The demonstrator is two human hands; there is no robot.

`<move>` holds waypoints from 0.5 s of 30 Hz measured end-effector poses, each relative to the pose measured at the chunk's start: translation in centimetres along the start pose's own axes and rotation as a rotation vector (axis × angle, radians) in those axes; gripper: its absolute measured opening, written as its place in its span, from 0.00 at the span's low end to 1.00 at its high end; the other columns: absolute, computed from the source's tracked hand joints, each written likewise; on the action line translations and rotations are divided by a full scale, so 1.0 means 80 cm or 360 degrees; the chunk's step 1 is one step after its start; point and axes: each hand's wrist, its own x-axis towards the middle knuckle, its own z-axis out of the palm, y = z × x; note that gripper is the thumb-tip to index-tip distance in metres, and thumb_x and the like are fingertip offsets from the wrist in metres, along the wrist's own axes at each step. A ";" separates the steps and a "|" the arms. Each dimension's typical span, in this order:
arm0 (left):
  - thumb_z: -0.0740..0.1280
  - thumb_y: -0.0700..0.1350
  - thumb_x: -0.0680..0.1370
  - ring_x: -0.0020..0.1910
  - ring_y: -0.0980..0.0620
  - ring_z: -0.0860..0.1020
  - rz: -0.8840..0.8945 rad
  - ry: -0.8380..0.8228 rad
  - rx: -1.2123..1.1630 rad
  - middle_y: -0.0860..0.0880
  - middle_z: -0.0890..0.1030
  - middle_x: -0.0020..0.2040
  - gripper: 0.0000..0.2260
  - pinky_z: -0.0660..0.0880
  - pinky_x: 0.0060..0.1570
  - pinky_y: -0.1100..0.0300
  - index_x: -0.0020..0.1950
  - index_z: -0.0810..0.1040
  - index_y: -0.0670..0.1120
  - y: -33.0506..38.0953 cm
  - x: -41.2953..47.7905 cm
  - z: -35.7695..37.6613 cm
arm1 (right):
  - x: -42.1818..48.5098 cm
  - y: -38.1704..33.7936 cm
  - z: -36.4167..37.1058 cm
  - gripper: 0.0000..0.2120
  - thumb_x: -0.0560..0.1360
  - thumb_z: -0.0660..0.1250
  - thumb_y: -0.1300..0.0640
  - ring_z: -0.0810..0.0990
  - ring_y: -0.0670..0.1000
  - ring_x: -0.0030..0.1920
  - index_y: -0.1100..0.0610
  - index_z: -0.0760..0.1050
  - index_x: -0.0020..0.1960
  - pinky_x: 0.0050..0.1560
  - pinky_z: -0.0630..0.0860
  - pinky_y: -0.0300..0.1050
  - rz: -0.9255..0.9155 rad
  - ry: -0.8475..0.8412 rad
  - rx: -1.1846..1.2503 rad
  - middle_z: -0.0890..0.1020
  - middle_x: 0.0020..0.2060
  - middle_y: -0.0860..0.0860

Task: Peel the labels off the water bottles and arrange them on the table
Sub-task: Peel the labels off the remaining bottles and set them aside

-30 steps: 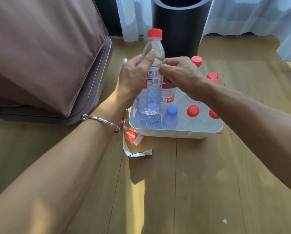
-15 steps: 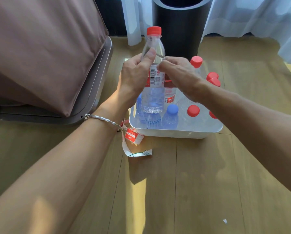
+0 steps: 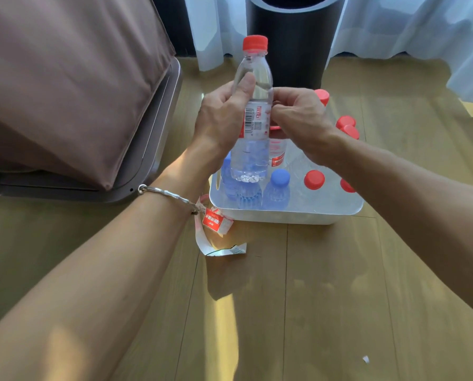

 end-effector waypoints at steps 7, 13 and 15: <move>0.62 0.54 0.80 0.46 0.47 0.85 0.0001 -0.0011 -0.0077 0.48 0.86 0.43 0.14 0.80 0.52 0.41 0.52 0.83 0.47 -0.005 0.003 -0.004 | 0.002 -0.005 0.010 0.10 0.80 0.58 0.62 0.82 0.47 0.42 0.53 0.75 0.46 0.45 0.80 0.45 0.0106 -0.0188 0.0270 0.81 0.39 0.48; 0.62 0.55 0.78 0.45 0.47 0.85 0.0044 0.0068 -0.0169 0.48 0.85 0.43 0.13 0.81 0.51 0.44 0.49 0.82 0.49 -0.013 0.003 -0.001 | 0.005 -0.003 0.023 0.17 0.78 0.55 0.61 0.78 0.50 0.46 0.64 0.69 0.66 0.50 0.79 0.49 0.0155 -0.0229 0.0570 0.76 0.47 0.57; 0.62 0.54 0.79 0.46 0.46 0.84 0.0069 0.0070 -0.0203 0.47 0.85 0.44 0.13 0.81 0.51 0.45 0.51 0.82 0.48 -0.013 0.003 0.002 | 0.008 -0.003 0.024 0.22 0.75 0.56 0.58 0.77 0.54 0.49 0.67 0.67 0.67 0.56 0.78 0.55 0.0164 -0.0187 0.0576 0.75 0.49 0.60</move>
